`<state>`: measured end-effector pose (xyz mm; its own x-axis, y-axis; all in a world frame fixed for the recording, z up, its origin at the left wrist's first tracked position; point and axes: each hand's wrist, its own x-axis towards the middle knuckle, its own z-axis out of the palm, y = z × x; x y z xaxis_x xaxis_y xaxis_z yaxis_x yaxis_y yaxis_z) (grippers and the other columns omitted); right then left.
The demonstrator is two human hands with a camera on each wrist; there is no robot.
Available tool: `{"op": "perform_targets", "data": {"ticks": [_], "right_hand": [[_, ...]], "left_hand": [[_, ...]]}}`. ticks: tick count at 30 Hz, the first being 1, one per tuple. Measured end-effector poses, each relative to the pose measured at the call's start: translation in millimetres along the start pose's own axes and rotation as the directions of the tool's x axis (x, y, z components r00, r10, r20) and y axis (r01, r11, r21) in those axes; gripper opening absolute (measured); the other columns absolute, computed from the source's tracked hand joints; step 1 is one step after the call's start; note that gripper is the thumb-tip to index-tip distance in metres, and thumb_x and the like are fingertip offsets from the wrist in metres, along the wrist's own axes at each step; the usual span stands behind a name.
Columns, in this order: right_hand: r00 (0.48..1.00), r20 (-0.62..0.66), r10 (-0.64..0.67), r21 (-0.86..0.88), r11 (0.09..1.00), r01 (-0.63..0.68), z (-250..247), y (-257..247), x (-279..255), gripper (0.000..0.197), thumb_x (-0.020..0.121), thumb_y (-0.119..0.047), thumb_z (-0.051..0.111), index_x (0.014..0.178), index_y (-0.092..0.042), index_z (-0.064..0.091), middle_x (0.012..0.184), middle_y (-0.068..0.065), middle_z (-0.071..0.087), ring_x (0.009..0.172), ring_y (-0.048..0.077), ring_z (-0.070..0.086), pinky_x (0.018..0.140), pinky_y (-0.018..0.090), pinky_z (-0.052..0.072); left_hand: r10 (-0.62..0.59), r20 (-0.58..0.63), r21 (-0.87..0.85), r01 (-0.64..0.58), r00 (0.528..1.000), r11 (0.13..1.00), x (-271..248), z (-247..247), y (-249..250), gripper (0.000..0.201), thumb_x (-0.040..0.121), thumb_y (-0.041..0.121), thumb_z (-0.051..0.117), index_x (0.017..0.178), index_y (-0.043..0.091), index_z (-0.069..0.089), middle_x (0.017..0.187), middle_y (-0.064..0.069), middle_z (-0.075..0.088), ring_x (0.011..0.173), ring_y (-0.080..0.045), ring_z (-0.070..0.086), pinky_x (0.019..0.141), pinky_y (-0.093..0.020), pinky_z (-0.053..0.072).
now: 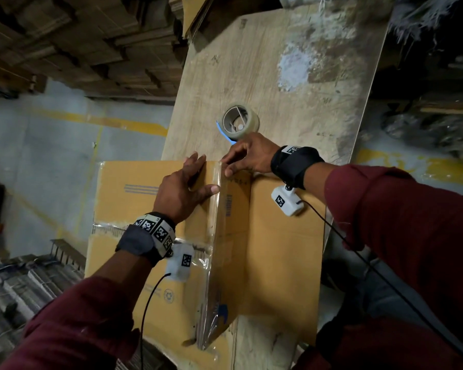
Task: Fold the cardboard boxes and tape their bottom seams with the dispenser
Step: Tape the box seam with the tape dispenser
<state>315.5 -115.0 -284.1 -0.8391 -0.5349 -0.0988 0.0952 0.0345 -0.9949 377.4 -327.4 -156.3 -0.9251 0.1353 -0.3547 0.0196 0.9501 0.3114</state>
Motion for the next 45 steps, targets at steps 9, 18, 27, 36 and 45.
{"op": "perform_targets", "data": {"ticks": [9, 18, 27, 36, 45], "right_hand": [[0.991, 0.129, 0.045, -0.169, 0.985, -0.023, -5.6, -17.7, -4.6, 0.054, 0.069, -0.05, 0.091, 0.115, -0.028, 0.076, 0.108, -0.017, 0.074, 0.101, -0.003, 0.067, 0.095, 0.021, 0.054], [0.995, 0.104, 0.004, -0.41, 0.911, 0.039, 9.1, 9.8, -16.2, 0.074, 0.065, -0.046, 0.093, 0.132, -0.029, 0.066, 0.117, -0.007, 0.066, 0.107, 0.015, 0.061, 0.085, 0.026, 0.047], [0.997, 0.038, -0.072, -0.344, 0.935, 0.08, 30.9, -4.8, -8.9, 0.102, 0.067, -0.047, 0.092, 0.153, -0.026, 0.043, 0.142, 0.0, 0.061, 0.128, 0.017, 0.057, 0.107, 0.037, 0.047], [0.959, 0.032, -0.282, -0.601, 0.761, 0.244, 51.9, -14.7, -38.1, 0.124, 0.06, -0.085, 0.069, 0.161, -0.043, 0.01, 0.17, 0.008, 0.004, 0.154, 0.033, 0.014, 0.118, 0.061, 0.027], [0.898, 0.238, -0.371, -0.833, 0.397, 0.385, 78.9, -7.9, -55.4, 0.089, 0.08, -0.084, 0.046, 0.156, -0.04, 0.032, 0.169, 0.014, 0.013, 0.156, 0.04, 0.005, 0.112, 0.075, 0.02]], "left_hand": [[-0.015, 0.009, 0.033, 0.014, 1.0, 0.999, 1.4, -1.6, 1.4, 0.083, 0.086, 0.044, 0.08, 0.157, 0.026, 0.043, 0.167, 0.003, 0.029, 0.144, 0.004, 0.02, 0.116, -0.014, 0.023], [-0.002, -0.002, 0.021, 0.002, 1.0, 1.0, 2.5, 1.0, -4.5, 0.083, 0.086, 0.045, 0.08, 0.157, 0.026, 0.042, 0.167, 0.004, 0.029, 0.145, 0.005, 0.017, 0.106, 0.003, 0.015], [0.017, 0.009, 0.011, -0.017, 1.0, 1.0, 0.7, 2.3, -7.1, 0.084, 0.088, 0.048, 0.077, 0.159, 0.025, 0.039, 0.169, 0.002, 0.026, 0.153, -0.005, 0.017, 0.116, -0.016, 0.021], [0.072, -0.07, 0.124, -0.063, 0.995, 0.99, -30.7, -3.2, -0.1, 0.079, 0.092, 0.05, 0.072, 0.158, 0.018, 0.041, 0.171, -0.016, 0.015, 0.139, -0.036, 0.051, 0.109, -0.04, 0.045], [-0.149, -0.282, -0.184, 0.099, 0.948, 0.978, -163.3, 21.3, -45.8, 0.052, 0.088, 0.049, 0.072, 0.131, 0.02, 0.071, 0.15, -0.007, 0.057, 0.135, -0.017, 0.057, 0.102, -0.045, 0.055]]}}
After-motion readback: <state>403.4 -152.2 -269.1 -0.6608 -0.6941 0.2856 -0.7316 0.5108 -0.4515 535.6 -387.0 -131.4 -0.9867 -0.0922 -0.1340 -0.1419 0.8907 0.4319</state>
